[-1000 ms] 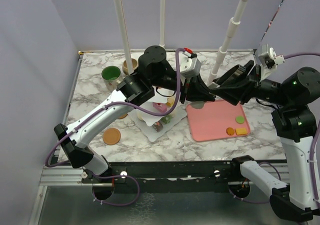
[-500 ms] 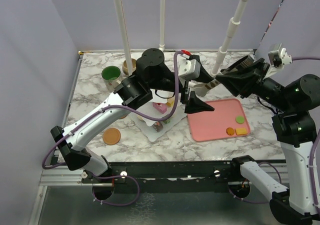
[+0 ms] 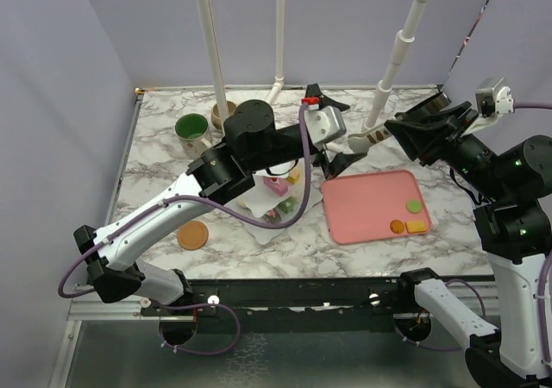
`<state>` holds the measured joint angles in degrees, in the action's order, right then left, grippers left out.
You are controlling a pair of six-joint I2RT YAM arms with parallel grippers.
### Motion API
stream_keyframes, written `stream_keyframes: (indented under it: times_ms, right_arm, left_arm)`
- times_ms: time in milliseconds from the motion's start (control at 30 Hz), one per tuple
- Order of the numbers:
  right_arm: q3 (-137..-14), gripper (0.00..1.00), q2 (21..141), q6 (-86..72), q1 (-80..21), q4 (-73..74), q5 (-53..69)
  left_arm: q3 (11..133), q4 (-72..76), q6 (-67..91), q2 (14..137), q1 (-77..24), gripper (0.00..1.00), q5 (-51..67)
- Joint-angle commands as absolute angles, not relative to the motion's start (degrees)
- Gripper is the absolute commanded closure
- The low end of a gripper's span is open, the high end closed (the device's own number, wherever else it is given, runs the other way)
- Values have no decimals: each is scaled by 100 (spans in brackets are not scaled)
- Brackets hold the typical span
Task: Serve the afternoon tea
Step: Pick up the clamp from the tray.
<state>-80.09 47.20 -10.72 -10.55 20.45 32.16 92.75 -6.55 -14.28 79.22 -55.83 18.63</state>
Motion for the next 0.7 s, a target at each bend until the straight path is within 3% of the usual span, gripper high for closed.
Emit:
stream_keyframes:
  times_ms: [0,200,400,533,667]
  right_arm:
    - [-8001,89,4699,-1508,-1037,1703,2982]
    - [-7871,88,4693,-1923,-1043,1506,3039]
    - [-7849,87,4750,-2048,-1042,1623,3124]
    - [-7840,86,4714,-2027,-1038,1731,3137]
    - [-7921,85,4731,-2030,-1037,1867,3163]
  left_arm:
    - [9104,-565,-2184,8093,-6099,1,1220]
    - [9218,-486,-3058,8428,-6484,1,449]
    - [9118,281,-4243,8772,-6891,1,-1559]
    - [8885,587,-4480,8725,-6899,1,-1784]
    - [8622,604,-4670,8635,-6899,21,-1757]
